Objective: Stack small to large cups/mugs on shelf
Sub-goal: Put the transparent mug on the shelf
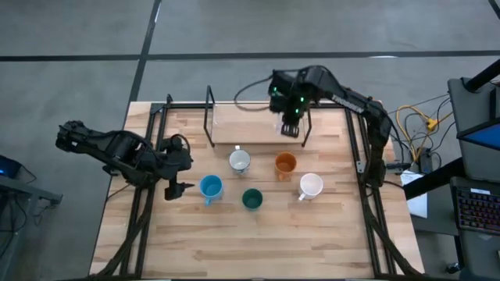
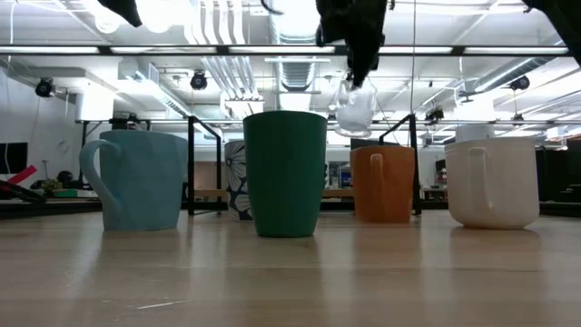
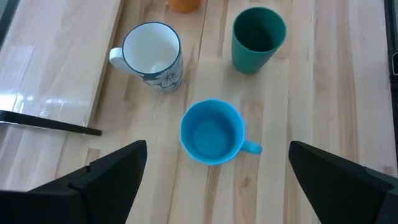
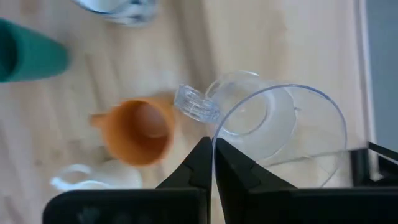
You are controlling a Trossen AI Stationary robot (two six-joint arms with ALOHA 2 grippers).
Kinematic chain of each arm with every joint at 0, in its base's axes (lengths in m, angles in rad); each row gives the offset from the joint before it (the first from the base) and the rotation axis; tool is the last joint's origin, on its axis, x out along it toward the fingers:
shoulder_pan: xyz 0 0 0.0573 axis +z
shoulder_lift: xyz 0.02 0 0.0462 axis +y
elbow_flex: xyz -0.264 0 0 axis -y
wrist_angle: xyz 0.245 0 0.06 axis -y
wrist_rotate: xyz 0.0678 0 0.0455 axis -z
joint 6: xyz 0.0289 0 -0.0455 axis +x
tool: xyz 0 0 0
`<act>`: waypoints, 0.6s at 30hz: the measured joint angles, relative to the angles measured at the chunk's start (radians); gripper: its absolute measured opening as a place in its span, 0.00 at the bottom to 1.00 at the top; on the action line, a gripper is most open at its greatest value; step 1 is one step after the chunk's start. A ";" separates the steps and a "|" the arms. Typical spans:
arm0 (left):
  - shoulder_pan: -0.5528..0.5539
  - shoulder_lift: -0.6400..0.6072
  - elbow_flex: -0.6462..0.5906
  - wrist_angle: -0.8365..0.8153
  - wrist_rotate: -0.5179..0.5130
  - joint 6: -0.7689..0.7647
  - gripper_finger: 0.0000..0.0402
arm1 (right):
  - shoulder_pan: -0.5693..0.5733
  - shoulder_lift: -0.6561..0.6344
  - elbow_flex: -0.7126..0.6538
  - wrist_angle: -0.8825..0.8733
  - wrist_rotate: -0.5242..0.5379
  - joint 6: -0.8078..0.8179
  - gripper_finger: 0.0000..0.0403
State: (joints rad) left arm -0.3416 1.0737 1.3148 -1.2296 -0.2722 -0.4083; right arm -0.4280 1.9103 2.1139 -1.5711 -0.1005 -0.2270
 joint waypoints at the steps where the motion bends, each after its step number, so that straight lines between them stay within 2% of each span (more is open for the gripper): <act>1: 0.000 0.001 0.000 0.000 -0.001 0.000 0.94 | -0.023 0.005 0.000 0.000 0.000 -0.016 0.02; 8: 0.002 0.004 -0.002 0.000 -0.005 -0.002 0.94 | -0.132 0.064 0.000 0.000 0.001 -0.098 0.02; 11: 0.002 0.004 -0.007 0.001 -0.010 -0.004 0.94 | -0.151 0.090 0.000 0.000 0.046 -0.126 0.02; 18: 0.018 0.004 -0.013 0.001 -0.016 -0.003 0.94 | -0.209 0.129 0.024 0.006 0.076 -0.116 0.02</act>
State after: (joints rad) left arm -0.3236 1.0780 1.3022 -1.2285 -0.2883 -0.4118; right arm -0.6372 2.0398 2.1377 -1.5655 -0.0241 -0.3426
